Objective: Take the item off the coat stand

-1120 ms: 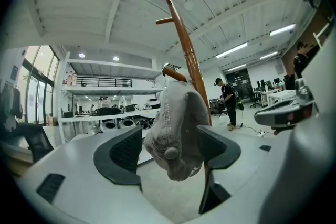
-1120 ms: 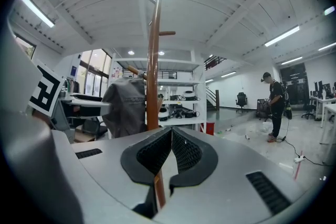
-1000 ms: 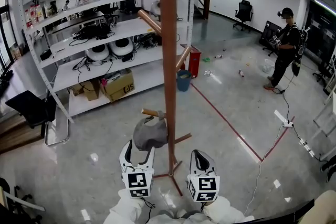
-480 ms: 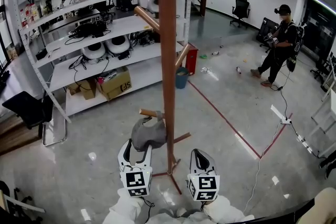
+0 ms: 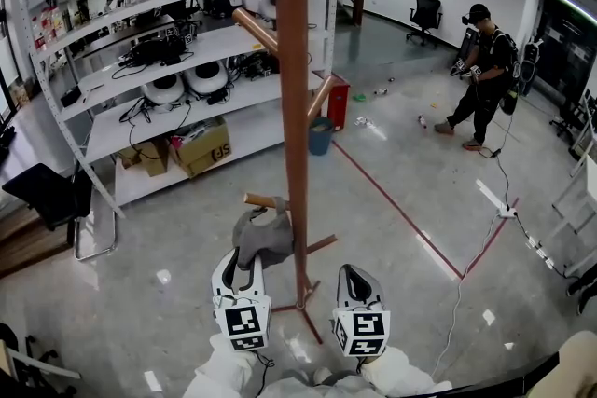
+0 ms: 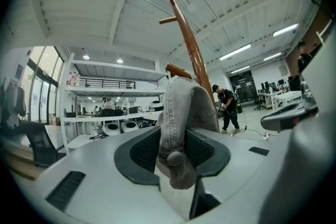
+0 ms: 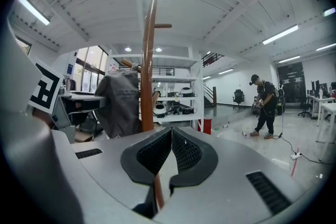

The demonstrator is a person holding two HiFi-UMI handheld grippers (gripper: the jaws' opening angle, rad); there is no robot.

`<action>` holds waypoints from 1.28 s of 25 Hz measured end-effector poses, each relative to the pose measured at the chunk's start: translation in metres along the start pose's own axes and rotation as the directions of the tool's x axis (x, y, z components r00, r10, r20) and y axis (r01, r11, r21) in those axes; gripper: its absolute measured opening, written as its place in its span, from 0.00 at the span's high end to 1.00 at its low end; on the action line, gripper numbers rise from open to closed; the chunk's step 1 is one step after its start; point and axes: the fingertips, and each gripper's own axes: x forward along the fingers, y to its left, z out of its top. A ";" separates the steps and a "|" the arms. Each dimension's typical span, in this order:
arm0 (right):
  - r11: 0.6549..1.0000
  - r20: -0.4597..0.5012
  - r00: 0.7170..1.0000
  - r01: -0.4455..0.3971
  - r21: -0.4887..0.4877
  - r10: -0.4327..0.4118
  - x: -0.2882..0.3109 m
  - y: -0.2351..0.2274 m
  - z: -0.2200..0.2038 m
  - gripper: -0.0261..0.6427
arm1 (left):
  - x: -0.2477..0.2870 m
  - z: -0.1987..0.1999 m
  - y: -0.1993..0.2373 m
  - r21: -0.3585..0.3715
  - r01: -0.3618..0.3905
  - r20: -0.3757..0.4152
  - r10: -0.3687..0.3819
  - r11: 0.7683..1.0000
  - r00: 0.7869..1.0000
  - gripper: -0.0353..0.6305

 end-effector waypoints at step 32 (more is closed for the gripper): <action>1.000 0.022 1.000 -0.007 0.000 0.007 -0.018 -0.009 0.006 0.94 | -0.022 0.064 0.015 -0.037 -0.024 0.186 0.031 0.999 0.982 0.85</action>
